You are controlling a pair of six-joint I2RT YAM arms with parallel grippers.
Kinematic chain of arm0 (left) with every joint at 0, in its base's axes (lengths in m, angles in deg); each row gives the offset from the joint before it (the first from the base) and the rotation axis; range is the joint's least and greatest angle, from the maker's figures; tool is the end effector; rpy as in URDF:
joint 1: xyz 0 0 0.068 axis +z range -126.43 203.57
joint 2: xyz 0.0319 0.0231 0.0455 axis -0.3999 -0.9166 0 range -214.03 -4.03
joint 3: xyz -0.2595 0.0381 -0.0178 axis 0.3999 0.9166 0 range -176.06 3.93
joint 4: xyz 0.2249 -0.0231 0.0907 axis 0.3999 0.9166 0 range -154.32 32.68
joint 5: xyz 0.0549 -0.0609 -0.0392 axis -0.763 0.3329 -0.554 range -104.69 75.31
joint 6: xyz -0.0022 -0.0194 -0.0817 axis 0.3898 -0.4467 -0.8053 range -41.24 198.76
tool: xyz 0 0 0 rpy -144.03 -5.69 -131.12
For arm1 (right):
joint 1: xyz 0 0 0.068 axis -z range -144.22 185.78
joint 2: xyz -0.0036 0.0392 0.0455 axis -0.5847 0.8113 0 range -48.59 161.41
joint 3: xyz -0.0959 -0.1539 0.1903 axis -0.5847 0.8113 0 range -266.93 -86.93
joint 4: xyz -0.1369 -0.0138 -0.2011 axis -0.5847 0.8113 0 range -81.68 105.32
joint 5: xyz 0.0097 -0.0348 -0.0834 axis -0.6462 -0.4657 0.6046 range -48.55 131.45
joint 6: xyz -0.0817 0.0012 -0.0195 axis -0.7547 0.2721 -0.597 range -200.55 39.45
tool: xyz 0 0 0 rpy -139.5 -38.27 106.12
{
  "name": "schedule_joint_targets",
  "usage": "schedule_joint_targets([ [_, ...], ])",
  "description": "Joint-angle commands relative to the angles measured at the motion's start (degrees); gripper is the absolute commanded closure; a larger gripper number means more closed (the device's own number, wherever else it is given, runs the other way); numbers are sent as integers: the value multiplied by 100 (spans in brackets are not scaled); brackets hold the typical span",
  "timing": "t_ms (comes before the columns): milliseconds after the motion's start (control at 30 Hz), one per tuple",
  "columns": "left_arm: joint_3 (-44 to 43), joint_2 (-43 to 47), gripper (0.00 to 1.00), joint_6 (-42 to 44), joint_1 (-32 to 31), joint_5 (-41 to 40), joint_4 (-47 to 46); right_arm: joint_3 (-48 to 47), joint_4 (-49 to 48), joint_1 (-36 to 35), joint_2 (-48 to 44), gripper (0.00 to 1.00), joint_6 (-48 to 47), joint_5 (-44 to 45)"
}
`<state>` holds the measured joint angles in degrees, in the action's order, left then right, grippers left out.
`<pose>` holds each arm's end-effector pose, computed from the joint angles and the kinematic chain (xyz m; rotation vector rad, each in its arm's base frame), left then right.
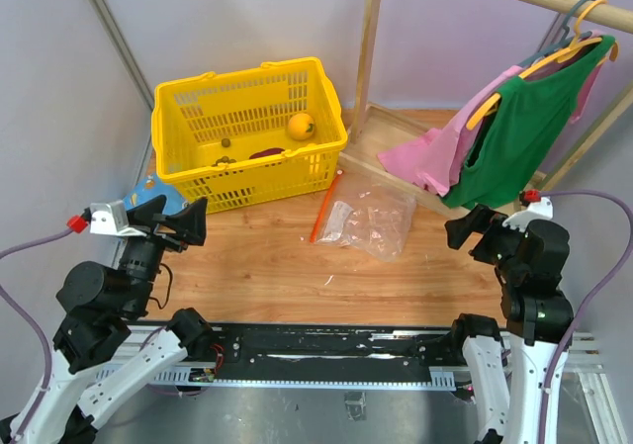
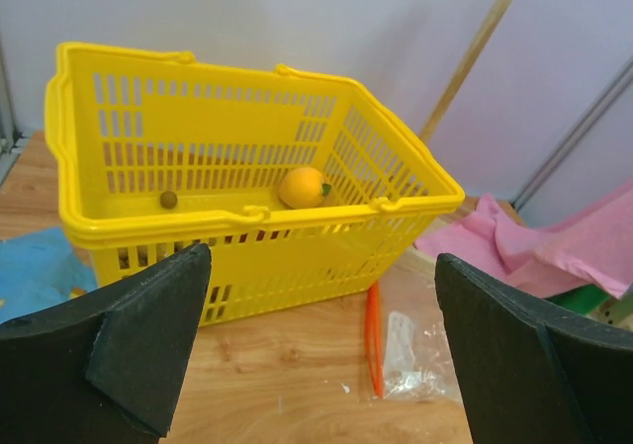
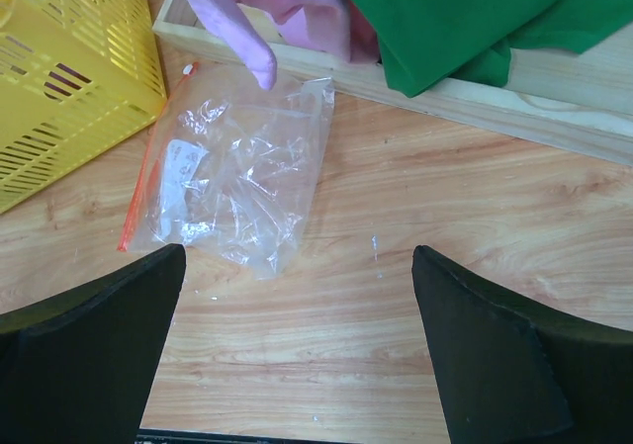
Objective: Place the food in the zip-top bag and seal the zipper
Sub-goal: Pick up the zipper food storage bag at the center of the board.
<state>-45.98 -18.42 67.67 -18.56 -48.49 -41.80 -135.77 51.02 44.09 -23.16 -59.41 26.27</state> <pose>0.0682 -0.0065 0.3870 -0.1309 1.3870 -0.3793 0.1129 0.0031 0.3194 0.3104 1.8904 0.4039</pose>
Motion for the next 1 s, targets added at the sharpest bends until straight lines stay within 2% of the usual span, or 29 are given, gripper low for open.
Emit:
schedule_joint_targets([
  [0, -13, -282, 1, -193, -23, 466, 125, 72, -132, -134, 89, 1, -139, -275],
  [333, -29, -627, 1, -517, -23, 993, 374, 214, -146, -566, 305, 1, -267, -301],
  [700, 187, -1062, 1, -992, -23, 1507, 389, 574, -323, -1498, 395, 1, -93, 193],
  [833, 284, -1172, 1, -1299, -25, 1720, 438, 691, -539, -2190, 630, 1, 24, 633],
  [967, 442, -1181, 1, -1650, -23, 1870, 439, 643, -853, -3309, 1192, 1, 65, 1456],
])
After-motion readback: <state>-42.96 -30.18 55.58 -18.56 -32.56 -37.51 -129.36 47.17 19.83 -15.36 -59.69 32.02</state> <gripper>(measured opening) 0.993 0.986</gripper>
